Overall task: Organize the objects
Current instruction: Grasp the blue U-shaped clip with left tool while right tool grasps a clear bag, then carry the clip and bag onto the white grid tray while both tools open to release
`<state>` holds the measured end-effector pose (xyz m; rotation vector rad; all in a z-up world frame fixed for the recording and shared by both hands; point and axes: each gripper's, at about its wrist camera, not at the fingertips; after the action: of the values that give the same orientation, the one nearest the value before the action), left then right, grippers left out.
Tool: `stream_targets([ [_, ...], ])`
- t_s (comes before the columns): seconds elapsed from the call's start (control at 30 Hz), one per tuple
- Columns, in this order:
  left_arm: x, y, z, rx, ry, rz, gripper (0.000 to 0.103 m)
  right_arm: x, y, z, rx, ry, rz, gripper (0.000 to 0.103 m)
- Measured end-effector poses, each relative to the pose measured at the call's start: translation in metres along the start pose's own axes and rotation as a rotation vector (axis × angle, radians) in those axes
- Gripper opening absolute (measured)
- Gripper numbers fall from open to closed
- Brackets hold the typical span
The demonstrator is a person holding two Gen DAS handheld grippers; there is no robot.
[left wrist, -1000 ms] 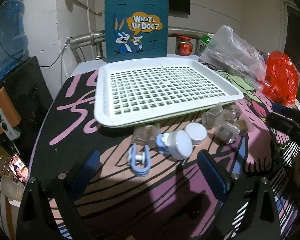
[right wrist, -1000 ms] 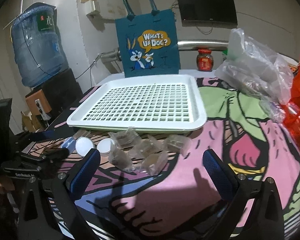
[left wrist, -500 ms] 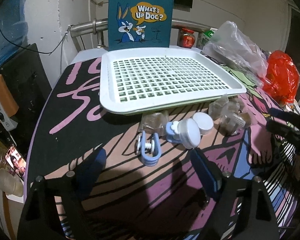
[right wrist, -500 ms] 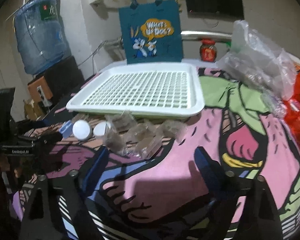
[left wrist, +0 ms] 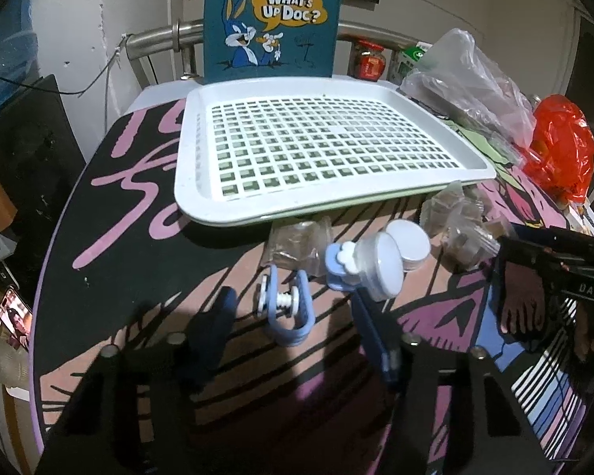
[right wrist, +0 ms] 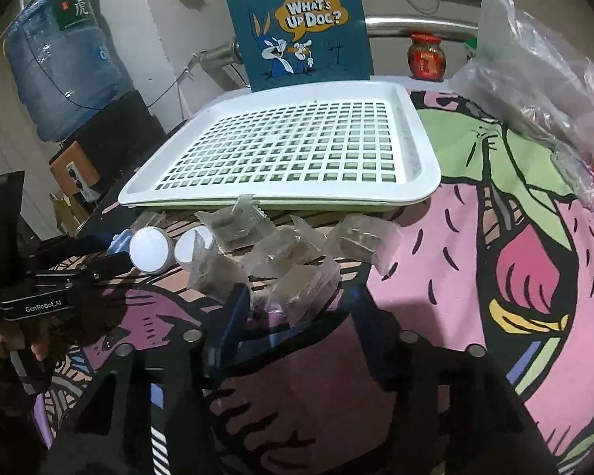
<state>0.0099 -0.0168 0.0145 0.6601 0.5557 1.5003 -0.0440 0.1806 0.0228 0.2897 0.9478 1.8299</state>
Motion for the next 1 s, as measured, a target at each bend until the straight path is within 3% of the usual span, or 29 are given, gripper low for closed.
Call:
stream_targets([
  [0.1, 0.001, -0.001, -0.001, 0.0, 0.002, -0.008, 0.029, 0.004, -0.001, -0.005, -0.021, 0.009, -0.021, 0.035],
  [0.13, 0.001, -0.001, -0.002, 0.0, -0.004, -0.007, 0.027, 0.005, -0.001, -0.006, -0.024, 0.026, -0.031, 0.03],
  [0.33, -0.002, -0.002, 0.003, 0.018, -0.025, 0.009, 0.026, 0.006, 0.0, 0.003, 0.019, 0.031, -0.036, 0.023],
  [0.57, -0.002, 0.006, 0.024, 0.084, -0.023, 0.0, 0.026, 0.003, 0.005, 0.029, 0.092, 0.041, -0.021, 0.023],
  [1.0, 0.0, 0.058, 0.057, 0.225, -0.044, -0.005, 0.026, -0.006, 0.059, 0.074, 0.271, 0.086, 0.014, 0.023],
])
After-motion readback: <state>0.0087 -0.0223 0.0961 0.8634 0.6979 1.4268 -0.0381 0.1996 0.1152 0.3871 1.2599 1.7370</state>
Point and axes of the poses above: each gripper's, at about its wrist camera, not at the fingertips, and z roughly against the way its jaws point, x to its right, y to its top, and after that the axes turned 5 degrees about x, right-handed
